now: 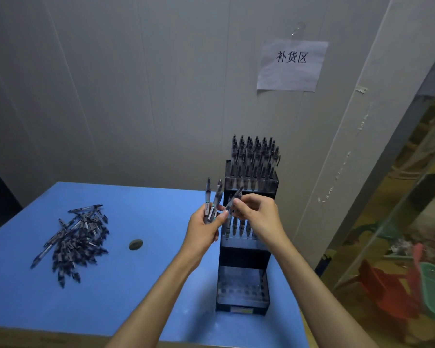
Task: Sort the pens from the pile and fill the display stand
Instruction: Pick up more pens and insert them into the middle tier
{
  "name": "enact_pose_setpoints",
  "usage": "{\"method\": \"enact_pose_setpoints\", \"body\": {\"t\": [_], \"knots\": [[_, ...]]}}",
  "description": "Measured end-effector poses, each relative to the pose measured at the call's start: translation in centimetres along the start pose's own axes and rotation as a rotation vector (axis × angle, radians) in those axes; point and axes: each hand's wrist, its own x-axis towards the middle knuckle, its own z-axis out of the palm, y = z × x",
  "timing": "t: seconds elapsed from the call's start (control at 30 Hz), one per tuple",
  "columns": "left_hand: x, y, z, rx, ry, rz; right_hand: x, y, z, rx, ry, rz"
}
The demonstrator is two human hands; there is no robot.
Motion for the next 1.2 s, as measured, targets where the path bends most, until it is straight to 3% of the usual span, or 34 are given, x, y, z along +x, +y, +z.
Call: {"method": "enact_pose_setpoints", "body": {"t": [0.23, 0.37, 0.57, 1.2], "knots": [[0.4, -0.4, -1.2, 0.01, 0.028, -0.021, 0.8, -0.3, -1.1, 0.284, 0.12, 0.093], [0.7, -1.1, -2.4, 0.046, 0.059, -0.048, 1.5, -0.3, -2.2, 0.079, 0.232, -0.011], [1.2, -1.4, -2.9, 0.045, 0.087, -0.065, 1.6, 0.7, -2.1, -0.335, 0.208, -0.171], [1.2, -0.6, -2.2, -0.002, 0.05, -0.062, 0.8, 2.1, -0.3, -0.417, 0.11, -0.145]]}}
